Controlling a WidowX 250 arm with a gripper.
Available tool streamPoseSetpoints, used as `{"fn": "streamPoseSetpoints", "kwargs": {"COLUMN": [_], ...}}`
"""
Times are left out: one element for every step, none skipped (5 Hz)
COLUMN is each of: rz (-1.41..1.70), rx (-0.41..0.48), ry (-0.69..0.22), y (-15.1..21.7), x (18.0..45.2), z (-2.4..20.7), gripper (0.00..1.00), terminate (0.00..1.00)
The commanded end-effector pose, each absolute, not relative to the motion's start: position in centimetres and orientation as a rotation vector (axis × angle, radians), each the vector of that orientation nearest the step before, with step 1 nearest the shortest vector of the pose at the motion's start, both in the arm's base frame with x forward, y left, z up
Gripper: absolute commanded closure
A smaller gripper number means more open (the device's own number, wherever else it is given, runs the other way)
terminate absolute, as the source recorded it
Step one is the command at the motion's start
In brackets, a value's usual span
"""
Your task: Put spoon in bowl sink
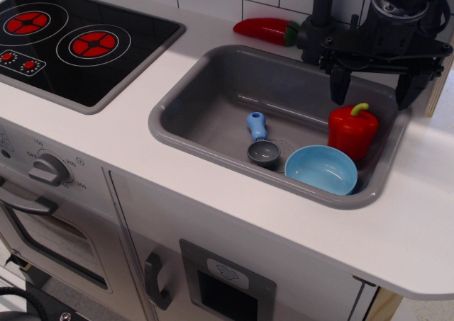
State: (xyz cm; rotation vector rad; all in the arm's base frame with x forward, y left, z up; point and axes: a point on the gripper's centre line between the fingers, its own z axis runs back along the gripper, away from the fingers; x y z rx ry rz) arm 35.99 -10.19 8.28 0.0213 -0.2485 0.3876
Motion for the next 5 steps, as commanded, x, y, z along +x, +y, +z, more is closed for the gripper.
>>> {"fn": "streamPoseSetpoints", "kwargs": {"rz": [0.388, 0.442, 0.497, 0.570, 0.634], "rx": [0.021, 0.006, -0.026, -0.016, 0.023], "ry": [-0.248, -0.291, -0.318, -0.342, -0.290], "y": [-10.2, -6.7, -3.2, -0.1, 0.8], "x": [36.0, 35.6, 35.8, 36.4, 37.3], "z": [8.3, 8.8, 9.5, 9.3, 7.1], "gripper": [0.00, 0.00, 0.00, 0.00, 0.00], "terminate": [0.00, 0.00, 0.00, 0.00, 0.00]}}
